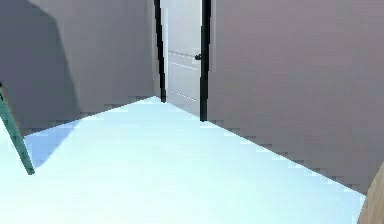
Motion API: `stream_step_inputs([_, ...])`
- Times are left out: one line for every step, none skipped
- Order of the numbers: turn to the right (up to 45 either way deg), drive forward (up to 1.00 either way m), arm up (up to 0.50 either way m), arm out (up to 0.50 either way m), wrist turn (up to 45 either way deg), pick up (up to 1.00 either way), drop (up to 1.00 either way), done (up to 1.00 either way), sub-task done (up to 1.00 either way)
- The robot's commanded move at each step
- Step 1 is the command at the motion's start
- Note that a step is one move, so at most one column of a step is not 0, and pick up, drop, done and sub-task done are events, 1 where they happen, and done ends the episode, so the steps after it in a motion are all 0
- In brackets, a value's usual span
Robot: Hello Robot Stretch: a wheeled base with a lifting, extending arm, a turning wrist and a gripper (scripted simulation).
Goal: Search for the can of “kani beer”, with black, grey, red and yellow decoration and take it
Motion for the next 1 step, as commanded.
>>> stream_step_inputs([0.0,0.0,0.0,0.0,24.0,0.0,0.0,0.0,0.0])
